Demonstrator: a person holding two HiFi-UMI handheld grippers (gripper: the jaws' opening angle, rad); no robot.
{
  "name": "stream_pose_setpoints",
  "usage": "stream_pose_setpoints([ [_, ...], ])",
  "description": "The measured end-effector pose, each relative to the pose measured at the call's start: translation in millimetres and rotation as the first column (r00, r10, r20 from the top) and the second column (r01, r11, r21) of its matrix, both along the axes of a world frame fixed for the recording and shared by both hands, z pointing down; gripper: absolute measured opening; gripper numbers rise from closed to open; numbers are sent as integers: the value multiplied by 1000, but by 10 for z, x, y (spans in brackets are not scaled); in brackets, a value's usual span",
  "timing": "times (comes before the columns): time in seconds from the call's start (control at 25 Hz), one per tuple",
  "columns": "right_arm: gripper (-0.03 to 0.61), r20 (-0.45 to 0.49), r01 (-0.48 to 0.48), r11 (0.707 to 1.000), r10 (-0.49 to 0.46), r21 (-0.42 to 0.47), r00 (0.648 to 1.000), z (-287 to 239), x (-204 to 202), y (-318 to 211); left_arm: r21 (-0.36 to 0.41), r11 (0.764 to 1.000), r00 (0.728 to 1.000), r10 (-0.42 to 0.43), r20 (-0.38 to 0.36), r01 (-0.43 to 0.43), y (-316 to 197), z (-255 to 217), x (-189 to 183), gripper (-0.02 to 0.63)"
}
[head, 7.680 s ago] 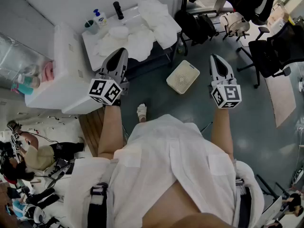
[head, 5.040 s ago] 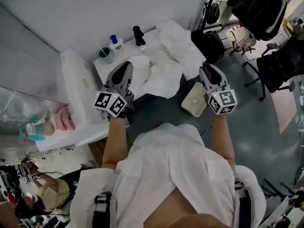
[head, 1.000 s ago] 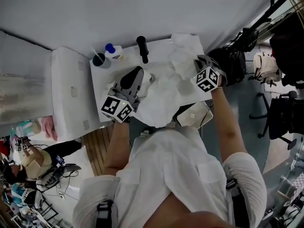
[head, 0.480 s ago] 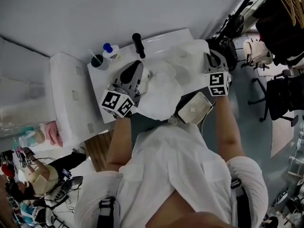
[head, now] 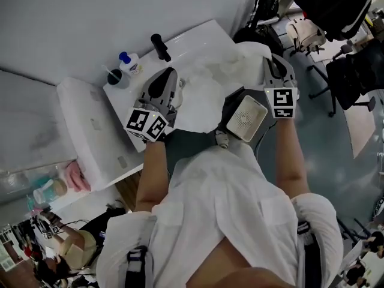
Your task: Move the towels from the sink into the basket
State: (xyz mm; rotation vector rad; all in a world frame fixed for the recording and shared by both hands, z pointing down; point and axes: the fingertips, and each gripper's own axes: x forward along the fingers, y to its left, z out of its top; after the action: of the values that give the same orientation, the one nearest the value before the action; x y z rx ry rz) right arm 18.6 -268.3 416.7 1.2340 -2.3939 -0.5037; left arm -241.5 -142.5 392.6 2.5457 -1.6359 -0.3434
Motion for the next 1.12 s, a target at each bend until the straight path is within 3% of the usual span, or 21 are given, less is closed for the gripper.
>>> stream_pose_setpoints([
  [0.36, 55, 63, -164, 986, 166, -33, 984, -22, 754, 675, 8, 988, 988, 152, -6, -152, 168, -32, 610, 26],
  [0.56, 55, 62, -201, 977, 205, -69, 977, 115, 1203, 802, -5, 979, 978, 206, 11, -206, 166, -47, 1047, 26],
  [0.84, 55, 8, -188, 964, 193, -186, 981, 644, 1715, 692, -23, 984, 984, 177, 8, -177, -24, 14, 1532, 26],
  [1.12, 55, -39, -166, 925, 163, -342, 986, 1347, 2215, 478, -40, 988, 989, 149, 11, -148, -179, 131, 2138, 26],
])
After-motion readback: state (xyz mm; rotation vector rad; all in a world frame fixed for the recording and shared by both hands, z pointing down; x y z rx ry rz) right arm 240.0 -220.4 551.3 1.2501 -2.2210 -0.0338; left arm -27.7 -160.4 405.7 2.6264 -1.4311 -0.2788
